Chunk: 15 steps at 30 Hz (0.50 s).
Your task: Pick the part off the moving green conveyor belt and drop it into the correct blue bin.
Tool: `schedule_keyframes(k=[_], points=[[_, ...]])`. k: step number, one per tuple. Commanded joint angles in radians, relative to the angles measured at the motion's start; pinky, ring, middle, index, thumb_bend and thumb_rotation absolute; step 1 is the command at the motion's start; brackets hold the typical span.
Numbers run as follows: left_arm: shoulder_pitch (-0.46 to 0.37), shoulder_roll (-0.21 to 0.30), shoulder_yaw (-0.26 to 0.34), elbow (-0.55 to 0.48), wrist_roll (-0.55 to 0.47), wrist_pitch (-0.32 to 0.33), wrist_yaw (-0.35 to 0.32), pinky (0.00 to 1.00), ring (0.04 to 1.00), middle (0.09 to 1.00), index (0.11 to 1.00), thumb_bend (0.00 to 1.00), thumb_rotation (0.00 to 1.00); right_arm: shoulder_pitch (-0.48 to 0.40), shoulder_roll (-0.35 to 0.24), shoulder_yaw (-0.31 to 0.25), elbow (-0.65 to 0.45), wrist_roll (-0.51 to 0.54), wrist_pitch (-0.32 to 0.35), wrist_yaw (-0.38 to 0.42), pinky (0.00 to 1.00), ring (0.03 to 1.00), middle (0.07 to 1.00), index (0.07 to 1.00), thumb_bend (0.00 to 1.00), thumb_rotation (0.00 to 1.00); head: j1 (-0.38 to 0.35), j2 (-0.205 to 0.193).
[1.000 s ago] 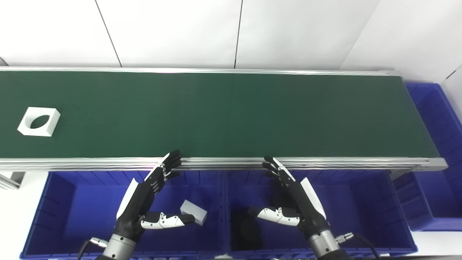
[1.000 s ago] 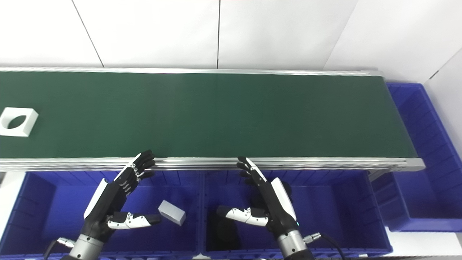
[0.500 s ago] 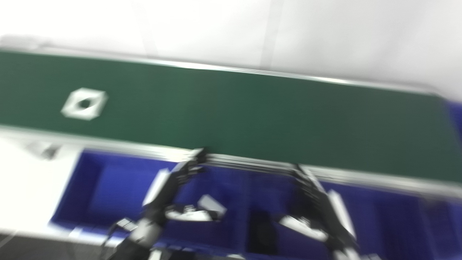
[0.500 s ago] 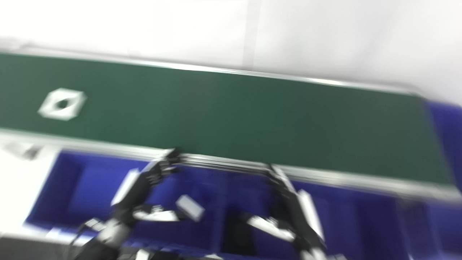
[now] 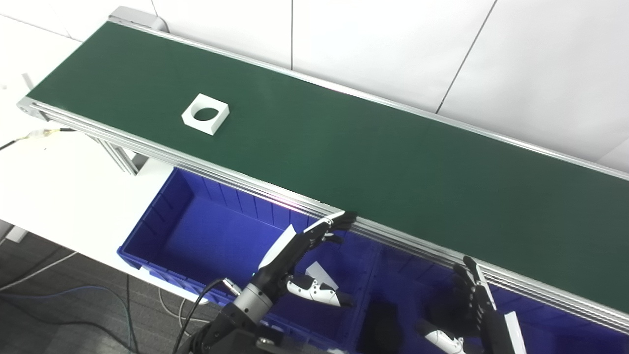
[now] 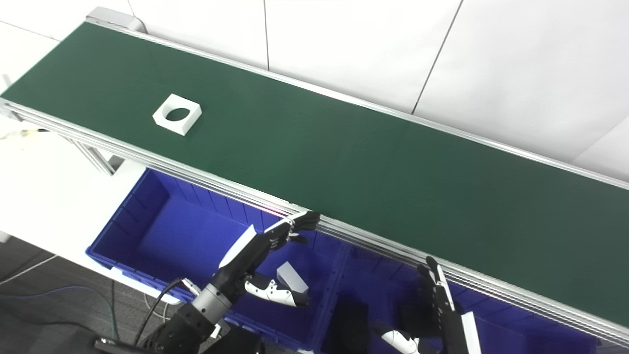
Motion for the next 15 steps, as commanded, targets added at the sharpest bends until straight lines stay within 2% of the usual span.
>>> schedule_keyframes(k=[1, 2, 8, 15], points=[[-0.007, -0.001, -0.006, -0.015, -0.010, -0.044, 0.021, 0.77, 0.866, 0.893, 0.876, 0.91, 0.34, 0.003, 0.005, -0.006, -0.018, 0.007, -0.059, -0.001, 0.86, 0.895, 0.912, 0.982, 0.66, 0.27, -0.012, -0.020], [-0.006, 0.000, -0.007, -0.015, -0.013, -0.044, 0.023, 0.77, 0.867, 0.894, 0.877, 0.92, 0.34, 0.004, 0.008, -0.006, -0.017, 0.012, -0.057, 0.000, 0.87, 0.899, 0.916, 0.984, 0.66, 0.27, -0.012, -0.020], [-0.014, 0.019, -0.024, -0.008, -0.028, -0.045, 0.043, 0.75, 0.865, 0.898, 0.874, 0.92, 0.34, -0.006, 0.017, -0.002, 0.026, -0.009, -0.098, -0.014, 0.86, 0.887, 0.917, 0.978, 0.67, 0.25, -0.060, -0.088], [-0.029, 0.034, -0.037, -0.002, -0.065, -0.045, 0.058, 0.74, 0.856, 0.890, 0.859, 0.94, 0.32, -0.017, 0.041, 0.002, 0.054, -0.040, -0.113, -0.032, 0.81, 0.855, 0.891, 0.946, 0.71, 0.21, -0.084, -0.119]])
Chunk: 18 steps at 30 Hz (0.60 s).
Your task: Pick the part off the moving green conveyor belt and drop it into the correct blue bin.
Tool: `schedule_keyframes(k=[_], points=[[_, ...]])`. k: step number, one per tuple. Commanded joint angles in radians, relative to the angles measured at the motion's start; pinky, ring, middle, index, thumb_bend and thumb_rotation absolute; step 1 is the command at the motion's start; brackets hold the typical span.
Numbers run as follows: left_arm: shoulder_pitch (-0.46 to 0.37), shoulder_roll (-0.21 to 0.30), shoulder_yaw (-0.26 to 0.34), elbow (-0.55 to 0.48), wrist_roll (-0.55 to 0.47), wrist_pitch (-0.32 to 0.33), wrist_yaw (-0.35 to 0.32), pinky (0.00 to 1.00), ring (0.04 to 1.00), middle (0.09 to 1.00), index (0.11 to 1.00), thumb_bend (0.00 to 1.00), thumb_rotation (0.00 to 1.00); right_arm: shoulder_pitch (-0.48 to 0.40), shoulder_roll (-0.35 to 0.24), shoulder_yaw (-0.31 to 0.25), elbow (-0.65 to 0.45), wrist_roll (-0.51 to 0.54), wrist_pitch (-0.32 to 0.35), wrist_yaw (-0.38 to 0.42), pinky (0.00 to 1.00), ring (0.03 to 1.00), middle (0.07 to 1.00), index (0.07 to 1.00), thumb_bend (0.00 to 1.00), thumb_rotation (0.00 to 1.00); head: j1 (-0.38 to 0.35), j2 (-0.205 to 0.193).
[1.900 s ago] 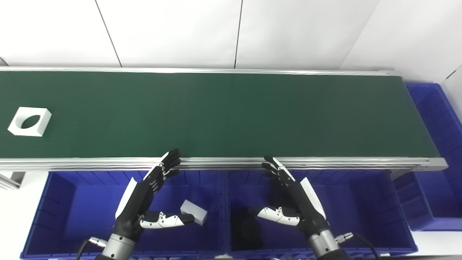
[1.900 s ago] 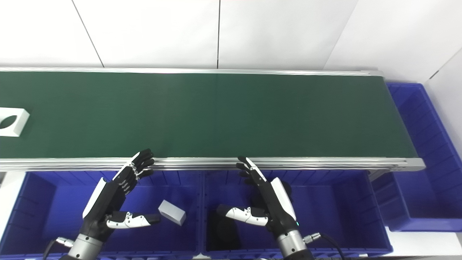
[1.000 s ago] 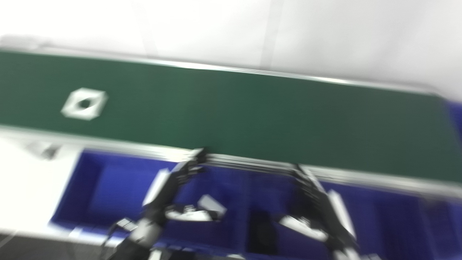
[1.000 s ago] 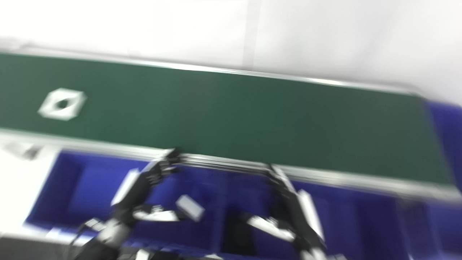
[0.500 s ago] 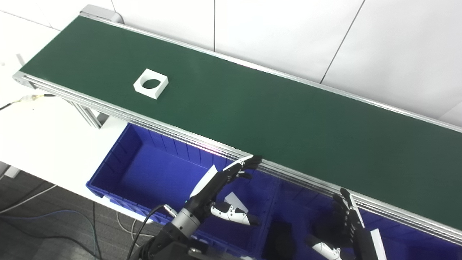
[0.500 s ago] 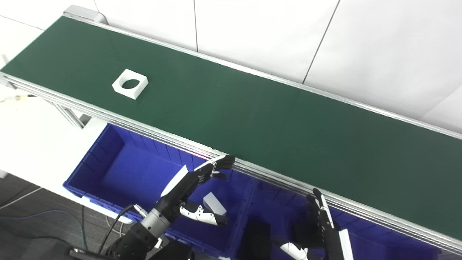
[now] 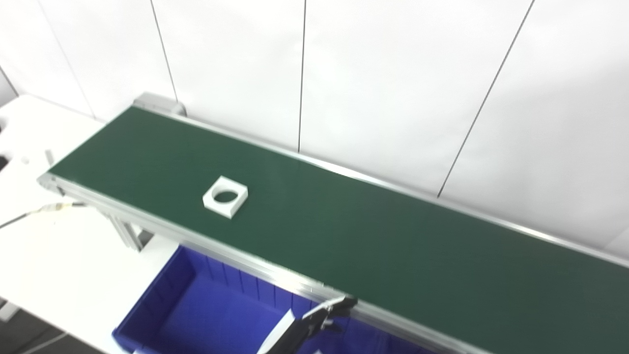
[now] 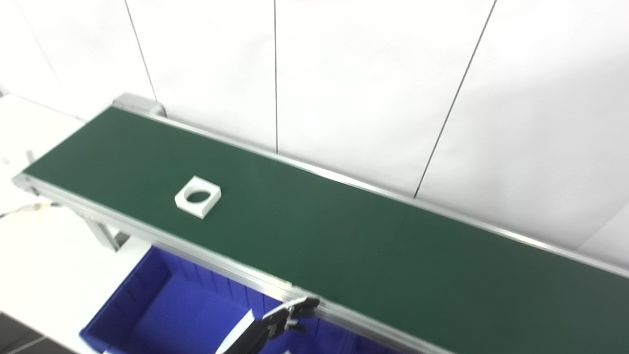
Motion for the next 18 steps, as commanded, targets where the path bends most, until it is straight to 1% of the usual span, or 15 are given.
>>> schedule_keyframes(k=[1, 4, 7, 10, 11, 13, 15, 17, 18], points=[[-0.015, 0.001, -0.002, -0.023, -0.010, -0.045, 0.016, 0.73, 0.854, 0.889, 0.856, 0.95, 0.33, -0.004, 0.007, -0.001, -0.013, -0.008, -0.062, -0.012, 0.81, 0.854, 0.889, 0.944, 0.71, 0.21, -0.003, -0.001], [-0.017, -0.002, 0.006, -0.048, -0.011, -0.044, 0.016, 0.72, 0.847, 0.882, 0.855, 0.96, 0.32, -0.007, 0.010, -0.002, -0.006, -0.005, -0.068, -0.010, 0.80, 0.854, 0.887, 0.942, 0.72, 0.21, -0.003, -0.008], [-0.030, 0.001, 0.014, -0.088, 0.017, -0.044, 0.037, 0.71, 0.840, 0.881, 0.854, 0.95, 0.32, -0.009, 0.012, -0.002, -0.001, -0.010, -0.066, -0.010, 0.80, 0.853, 0.889, 0.943, 0.72, 0.21, -0.003, -0.011], [-0.037, -0.020, 0.049, -0.121, 0.041, -0.042, 0.040, 0.72, 0.840, 0.878, 0.864, 0.92, 0.34, -0.014, 0.012, -0.002, 0.005, -0.007, -0.076, -0.010, 0.80, 0.852, 0.891, 0.945, 0.72, 0.20, -0.002, -0.012], [-0.043, -0.026, 0.062, -0.136, 0.047, -0.031, 0.040, 0.74, 0.851, 0.887, 0.876, 0.91, 0.35, -0.014, 0.013, -0.003, 0.003, -0.006, -0.069, -0.009, 0.80, 0.853, 0.891, 0.945, 0.73, 0.20, -0.003, -0.010], [-0.068, -0.048, 0.103, -0.169, 0.103, -0.008, 0.069, 0.75, 0.850, 0.888, 0.884, 0.92, 0.37, -0.017, 0.011, -0.001, 0.001, -0.011, -0.059, -0.006, 0.80, 0.855, 0.894, 0.947, 0.73, 0.21, -0.004, -0.010], [-0.095, -0.065, 0.138, -0.190, 0.143, 0.013, 0.087, 0.72, 0.832, 0.877, 0.878, 0.94, 0.38, -0.020, 0.010, 0.000, 0.002, -0.020, -0.057, -0.007, 0.78, 0.845, 0.888, 0.941, 0.73, 0.22, -0.005, -0.010], [-0.130, -0.071, 0.166, -0.209, 0.163, 0.044, 0.084, 0.77, 0.870, 0.905, 0.906, 0.89, 0.38, -0.022, 0.010, 0.000, 0.002, -0.022, -0.052, -0.006, 0.78, 0.841, 0.888, 0.941, 0.73, 0.22, -0.006, -0.008], [-0.148, -0.073, 0.180, -0.217, 0.173, 0.061, 0.083, 0.80, 0.892, 0.918, 0.919, 0.87, 0.39, -0.024, 0.011, 0.000, 0.003, -0.022, -0.052, -0.006, 0.78, 0.841, 0.884, 0.940, 0.73, 0.22, -0.005, -0.009]])
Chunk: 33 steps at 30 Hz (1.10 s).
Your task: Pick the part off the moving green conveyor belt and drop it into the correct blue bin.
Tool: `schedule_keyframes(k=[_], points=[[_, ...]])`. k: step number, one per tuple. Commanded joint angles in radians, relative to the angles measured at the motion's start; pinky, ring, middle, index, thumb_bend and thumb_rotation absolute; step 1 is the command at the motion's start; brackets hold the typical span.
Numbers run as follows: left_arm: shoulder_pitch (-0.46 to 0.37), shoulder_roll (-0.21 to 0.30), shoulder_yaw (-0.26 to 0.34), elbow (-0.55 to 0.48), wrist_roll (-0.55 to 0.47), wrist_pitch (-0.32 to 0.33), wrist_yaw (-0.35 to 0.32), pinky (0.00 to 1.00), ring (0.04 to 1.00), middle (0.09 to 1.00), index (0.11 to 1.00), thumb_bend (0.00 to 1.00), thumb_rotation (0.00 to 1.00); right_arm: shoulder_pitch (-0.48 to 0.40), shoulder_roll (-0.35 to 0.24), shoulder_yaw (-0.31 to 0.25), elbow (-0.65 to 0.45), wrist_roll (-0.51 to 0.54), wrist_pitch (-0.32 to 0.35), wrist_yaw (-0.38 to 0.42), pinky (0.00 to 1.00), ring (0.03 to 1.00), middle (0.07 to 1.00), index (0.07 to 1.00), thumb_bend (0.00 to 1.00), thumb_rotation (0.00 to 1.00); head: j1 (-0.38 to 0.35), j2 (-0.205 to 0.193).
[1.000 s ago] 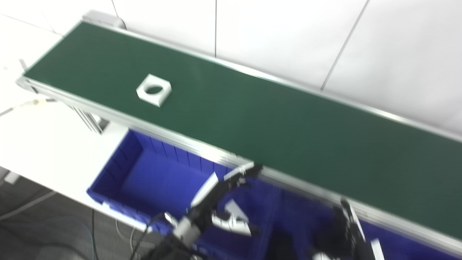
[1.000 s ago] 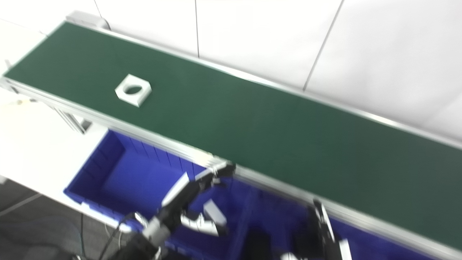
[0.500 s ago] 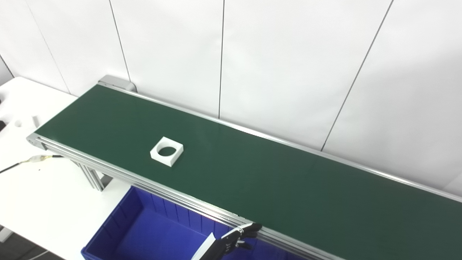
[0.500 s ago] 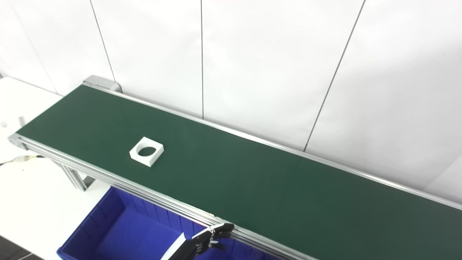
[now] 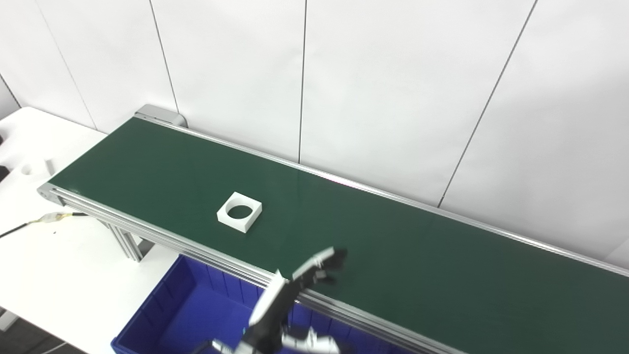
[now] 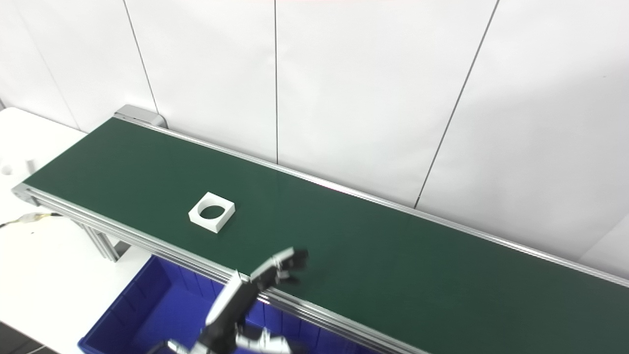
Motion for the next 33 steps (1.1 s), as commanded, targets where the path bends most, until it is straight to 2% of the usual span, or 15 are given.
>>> schedule_keyframes(k=[1, 5, 8, 11, 14, 16, 18, 21, 24, 30, 33], points=[[-0.058, 0.002, 0.024, -0.047, 0.024, 0.020, 0.010, 0.84, 0.917, 0.934, 0.932, 0.85, 0.39, -0.006, 0.002, -0.003, -0.011, 0.008, -0.044, -0.002, 0.79, 0.843, 0.883, 0.941, 0.73, 0.22, -0.001, 0.001], [-0.120, 0.029, 0.068, -0.036, 0.016, 0.027, -0.001, 0.88, 0.937, 0.958, 0.949, 0.83, 0.38, -0.013, 0.002, -0.001, -0.003, 0.013, -0.051, 0.000, 0.79, 0.844, 0.891, 0.946, 0.73, 0.21, -0.009, 0.004], [-0.149, 0.061, 0.095, -0.045, 0.001, 0.063, -0.022, 0.89, 0.955, 0.978, 0.962, 0.82, 0.36, -0.015, 0.002, -0.001, -0.003, 0.011, -0.051, -0.001, 0.78, 0.840, 0.890, 0.945, 0.73, 0.21, -0.023, 0.011], [-0.183, 0.107, 0.120, -0.045, 0.000, 0.089, -0.044, 0.91, 0.973, 0.994, 0.975, 0.80, 0.36, -0.016, 0.002, 0.001, -0.009, -0.002, -0.047, -0.005, 0.77, 0.841, 0.882, 0.942, 0.74, 0.23, -0.032, 0.019], [-0.230, 0.159, 0.142, -0.003, 0.004, 0.091, -0.058, 0.93, 0.978, 0.997, 0.979, 0.80, 0.34, -0.020, 0.005, 0.000, -0.007, -0.002, -0.055, -0.007, 0.76, 0.826, 0.872, 0.925, 0.75, 0.22, -0.048, 0.027], [-0.263, 0.191, 0.153, 0.021, 0.033, 0.119, -0.065, 0.92, 0.970, 0.993, 0.977, 0.81, 0.33, -0.022, 0.006, 0.000, -0.002, 0.000, -0.061, -0.009, 0.75, 0.821, 0.868, 0.917, 0.76, 0.21, -0.057, 0.033], [-0.301, 0.227, 0.158, 0.055, 0.061, 0.135, -0.072, 0.90, 0.960, 0.988, 0.973, 0.82, 0.27, -0.023, 0.008, 0.000, -0.001, 0.000, -0.064, -0.011, 0.75, 0.817, 0.862, 0.912, 0.77, 0.23, -0.064, 0.038], [-0.349, 0.281, 0.153, 0.106, 0.101, 0.143, -0.084, 0.91, 0.961, 0.987, 0.973, 0.82, 0.20, -0.026, 0.008, 0.001, 0.004, -0.010, -0.081, -0.017, 0.73, 0.805, 0.856, 0.905, 0.77, 0.24, -0.067, 0.042], [-0.392, 0.341, 0.142, 0.145, 0.127, 0.185, -0.129, 0.94, 0.978, 0.998, 0.981, 0.82, 0.17, -0.025, 0.012, 0.000, -0.002, -0.014, -0.078, -0.016, 0.72, 0.804, 0.856, 0.903, 0.77, 0.24, -0.072, 0.048], [-0.453, 0.420, 0.113, 0.194, 0.170, 0.270, -0.206, 0.93, 0.995, 0.999, 0.982, 0.86, 0.04, -0.025, 0.016, -0.003, -0.011, -0.022, -0.068, -0.013, 0.72, 0.802, 0.859, 0.904, 0.78, 0.27, -0.075, 0.053], [-0.486, 0.455, 0.084, 0.233, 0.219, 0.279, -0.223, 0.91, 0.991, 0.993, 0.977, 0.87, 0.03, -0.024, 0.017, -0.004, -0.014, -0.022, -0.065, -0.011, 0.72, 0.802, 0.858, 0.905, 0.78, 0.27, -0.075, 0.053]])
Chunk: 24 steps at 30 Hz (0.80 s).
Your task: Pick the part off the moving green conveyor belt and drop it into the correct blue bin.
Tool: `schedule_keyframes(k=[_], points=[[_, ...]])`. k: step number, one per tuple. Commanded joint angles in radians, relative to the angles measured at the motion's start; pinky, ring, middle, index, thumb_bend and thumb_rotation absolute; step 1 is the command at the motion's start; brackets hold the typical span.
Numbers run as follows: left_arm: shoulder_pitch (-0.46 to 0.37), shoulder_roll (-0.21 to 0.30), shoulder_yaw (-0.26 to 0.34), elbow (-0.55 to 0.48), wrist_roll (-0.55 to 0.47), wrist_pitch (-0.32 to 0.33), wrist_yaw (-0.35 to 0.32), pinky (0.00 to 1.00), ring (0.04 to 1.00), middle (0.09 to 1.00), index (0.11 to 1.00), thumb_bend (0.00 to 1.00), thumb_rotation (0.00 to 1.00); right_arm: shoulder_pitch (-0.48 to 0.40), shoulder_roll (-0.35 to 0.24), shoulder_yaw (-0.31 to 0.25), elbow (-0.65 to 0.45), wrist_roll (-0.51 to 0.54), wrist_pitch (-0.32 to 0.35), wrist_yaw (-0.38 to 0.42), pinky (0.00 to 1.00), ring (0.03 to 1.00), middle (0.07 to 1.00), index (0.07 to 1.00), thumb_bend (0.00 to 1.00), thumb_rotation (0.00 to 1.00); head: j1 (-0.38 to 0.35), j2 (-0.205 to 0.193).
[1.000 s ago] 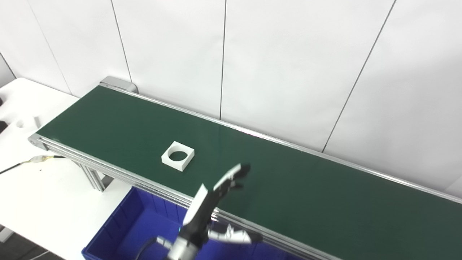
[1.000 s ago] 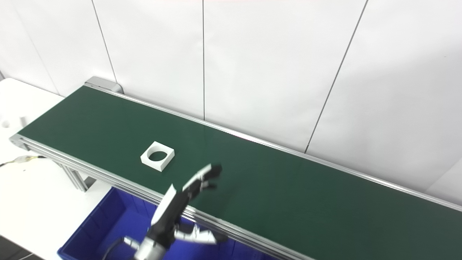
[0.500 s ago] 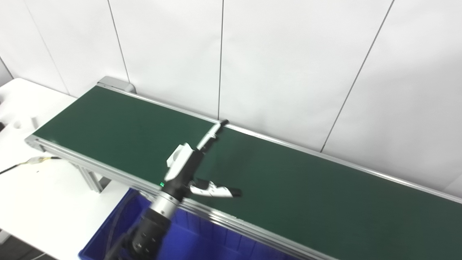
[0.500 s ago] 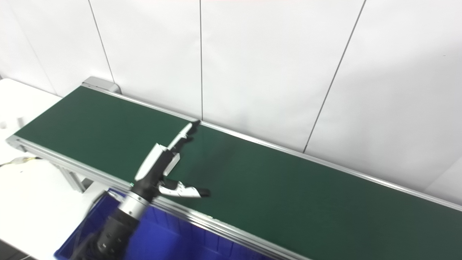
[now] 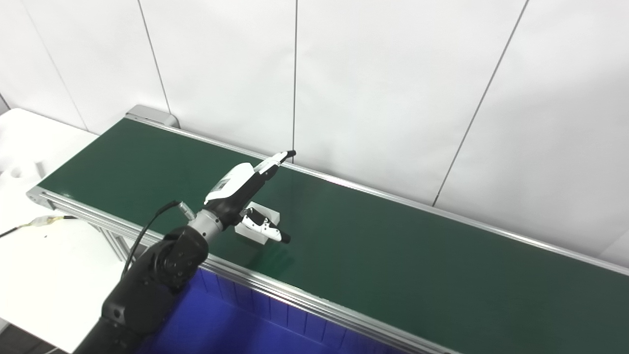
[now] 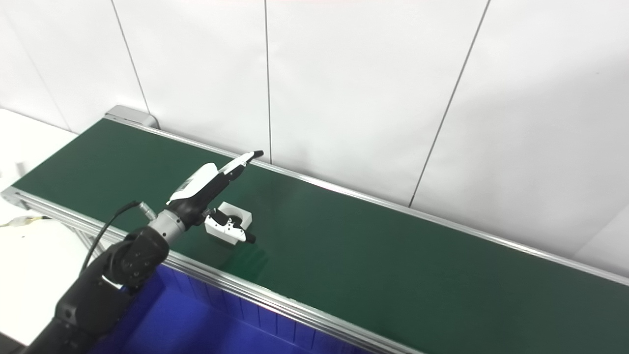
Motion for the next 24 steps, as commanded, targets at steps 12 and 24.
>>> schedule_keyframes(k=[12, 24], points=[[-0.150, 0.094, -0.123, 0.135, 0.157, 0.033, -0.053, 0.99, 1.000, 0.999, 0.960, 0.89, 0.02, 0.013, 0.015, -0.008, -0.050, 0.007, -0.028, -0.008, 0.74, 0.814, 0.858, 0.911, 0.78, 0.26, -0.001, 0.013], [-0.182, 0.071, -0.209, 0.164, 0.197, 0.057, -0.090, 0.97, 1.000, 0.990, 0.948, 0.84, 0.00, 0.022, 0.023, -0.009, -0.062, 0.010, -0.039, -0.013, 0.75, 0.812, 0.851, 0.910, 0.77, 0.23, -0.002, 0.021]])
